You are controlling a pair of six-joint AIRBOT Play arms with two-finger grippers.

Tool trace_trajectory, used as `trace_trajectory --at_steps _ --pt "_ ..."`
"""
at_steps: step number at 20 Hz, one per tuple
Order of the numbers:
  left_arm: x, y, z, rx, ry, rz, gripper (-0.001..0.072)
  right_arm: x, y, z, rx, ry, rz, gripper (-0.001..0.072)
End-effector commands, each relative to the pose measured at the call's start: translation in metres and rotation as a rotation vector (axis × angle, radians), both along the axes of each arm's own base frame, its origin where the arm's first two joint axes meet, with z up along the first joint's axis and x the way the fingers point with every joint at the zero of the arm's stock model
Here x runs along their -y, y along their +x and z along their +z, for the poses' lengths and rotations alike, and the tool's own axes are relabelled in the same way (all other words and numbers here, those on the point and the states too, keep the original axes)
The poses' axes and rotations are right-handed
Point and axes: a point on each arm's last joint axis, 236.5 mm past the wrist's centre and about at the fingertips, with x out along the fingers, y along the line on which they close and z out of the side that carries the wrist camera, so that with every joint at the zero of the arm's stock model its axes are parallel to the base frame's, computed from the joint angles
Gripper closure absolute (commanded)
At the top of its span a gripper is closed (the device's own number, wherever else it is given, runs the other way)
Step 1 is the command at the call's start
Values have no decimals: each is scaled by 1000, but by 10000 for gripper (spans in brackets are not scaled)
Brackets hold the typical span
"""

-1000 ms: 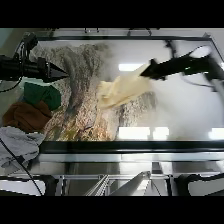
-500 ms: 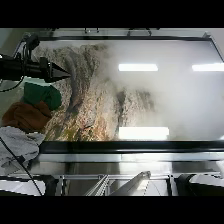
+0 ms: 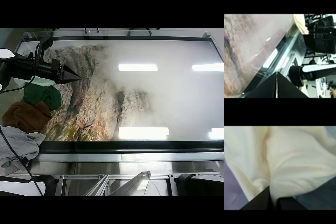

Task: Fold the shirts.

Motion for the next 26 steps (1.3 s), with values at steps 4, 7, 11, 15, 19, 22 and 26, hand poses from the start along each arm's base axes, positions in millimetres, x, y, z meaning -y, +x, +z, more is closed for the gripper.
trace_trajectory --at_steps 4,7,11,15,19,22,26 --pt "5 2 0 9 2 4 690 -10 209 159 638 -256 307 687" --pt "5 4 -1 11 2 11 689 -79 300 280 989 -443 623 687" --pt "5 3 -1 11 3 9 689 -99 330 289 857 -647 792 687" --pt "5 3 -1 14 4 8 689 -100 323 232 736 -523 828 687" --pt "5 1 -1 13 3 -4 689 -111 320 211 717 -451 852 687" --pt "5 2 -1 22 3 -4 689 -114 326 223 773 -450 831 687" --pt "5 7 -2 38 5 14 689 -89 346 230 803 -548 733 687"
